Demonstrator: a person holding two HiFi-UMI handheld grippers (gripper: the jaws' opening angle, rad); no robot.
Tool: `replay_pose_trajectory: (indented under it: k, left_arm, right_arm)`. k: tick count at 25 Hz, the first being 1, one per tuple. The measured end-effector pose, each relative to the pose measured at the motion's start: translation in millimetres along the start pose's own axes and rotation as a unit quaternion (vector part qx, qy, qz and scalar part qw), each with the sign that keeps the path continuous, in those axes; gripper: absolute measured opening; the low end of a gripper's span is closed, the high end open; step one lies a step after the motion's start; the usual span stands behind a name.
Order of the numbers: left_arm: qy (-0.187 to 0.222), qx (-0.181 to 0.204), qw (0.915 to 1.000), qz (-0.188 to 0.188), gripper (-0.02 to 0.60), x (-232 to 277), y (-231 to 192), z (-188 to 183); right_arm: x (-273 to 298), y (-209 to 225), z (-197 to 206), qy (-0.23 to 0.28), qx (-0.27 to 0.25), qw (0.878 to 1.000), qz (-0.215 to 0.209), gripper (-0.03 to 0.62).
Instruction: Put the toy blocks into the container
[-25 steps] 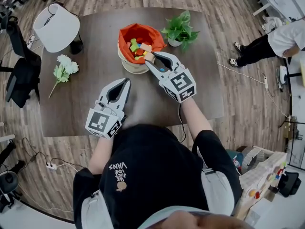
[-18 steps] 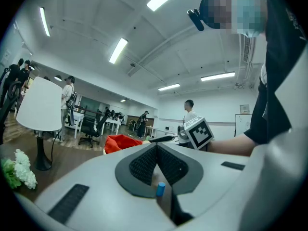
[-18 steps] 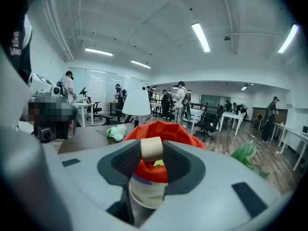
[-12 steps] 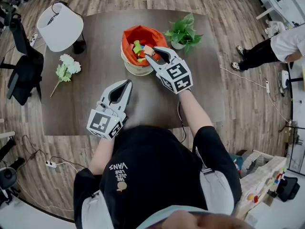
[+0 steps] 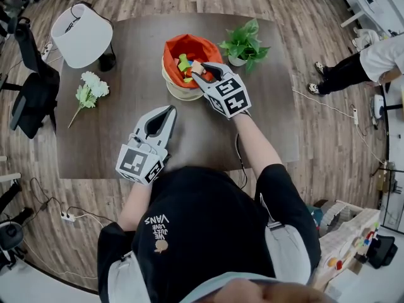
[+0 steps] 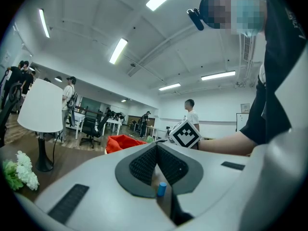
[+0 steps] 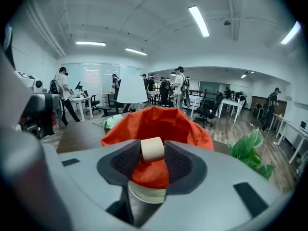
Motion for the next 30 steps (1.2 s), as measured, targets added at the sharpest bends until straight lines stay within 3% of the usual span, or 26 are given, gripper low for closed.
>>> replay_pose_trajectory:
  k: [12, 20, 30]
  left_arm:
    - [-0.001, 0.000, 1.0000, -0.004, 0.011, -5, -1, 2]
    - [0.000, -0.001, 1.0000, -0.001, 0.011, -5, -1, 0]
    - [0.000, 0.001, 0.9999, 0.013, 0.011, -1, 3, 1]
  right_arm:
    - [-4, -1, 0, 0.017, 0.009, 1.000, 0.008, 0.167]
    - [-20, -5, -9, 0.067, 0.000, 0.998, 0.017, 0.163]
    - [-54, -18, -22, 0.122, 0.000, 0.992, 0.021, 0.065]
Point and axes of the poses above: the fingertips, and each gripper's own axes: x forward along the fingers, y to its right, z out of its underside, the point moved 6 cm from there along -x, backward along the fingers
